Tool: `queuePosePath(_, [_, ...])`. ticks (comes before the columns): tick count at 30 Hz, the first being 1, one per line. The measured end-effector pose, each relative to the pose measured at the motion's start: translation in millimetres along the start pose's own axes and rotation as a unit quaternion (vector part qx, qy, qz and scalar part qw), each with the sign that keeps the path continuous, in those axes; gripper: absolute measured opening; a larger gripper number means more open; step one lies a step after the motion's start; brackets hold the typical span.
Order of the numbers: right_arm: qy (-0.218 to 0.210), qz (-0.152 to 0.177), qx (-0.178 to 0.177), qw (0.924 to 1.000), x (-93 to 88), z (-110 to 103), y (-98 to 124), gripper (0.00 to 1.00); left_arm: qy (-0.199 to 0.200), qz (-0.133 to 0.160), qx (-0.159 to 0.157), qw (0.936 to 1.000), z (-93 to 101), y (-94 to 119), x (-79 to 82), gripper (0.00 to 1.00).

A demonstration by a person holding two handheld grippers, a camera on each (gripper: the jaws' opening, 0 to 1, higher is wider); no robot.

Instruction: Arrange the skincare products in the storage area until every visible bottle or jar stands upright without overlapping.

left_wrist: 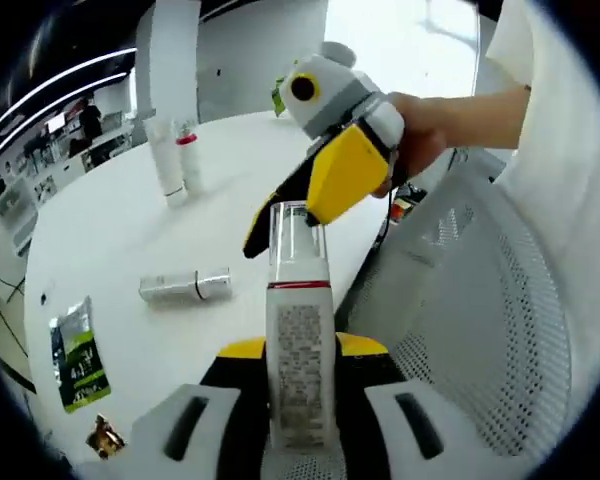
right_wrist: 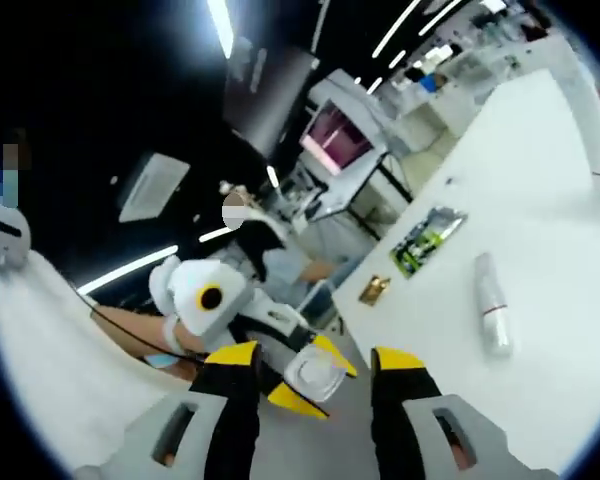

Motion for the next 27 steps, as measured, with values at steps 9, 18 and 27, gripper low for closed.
queuePosePath(9, [0.019, 0.006, 0.015, 0.9997, 2.3, -17.4, -23.8, 0.32, 0.102, 0.076, -0.036, 0.9912, -2.5, 11.7, 13.9, 0.19])
queuePosePath(18, [-0.002, 0.027, -0.013, 0.9996, -3.8, -21.8, -31.2, 0.22, 0.122, 0.087, -0.037, 0.9881, -0.8, 11.6, 14.9, 0.19])
queuePosePath(27, [-0.022, -0.011, -0.122, 0.9923, -0.5, -25.8, -39.3, 0.18, 0.051, 0.056, 0.016, 0.997, -2.1, 4.0, 8.7, 0.22])
Point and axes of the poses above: the point that each gripper's makers call its tool centre point, and the gripper's own axes: y roughly backward along the fingers, z roughly to its right, x roughly out of its top, the point moved 10 cm from there along y, roughly backward along the fingers, and after that the axes turned 3 degrees about -y, right-handed, at the moved point
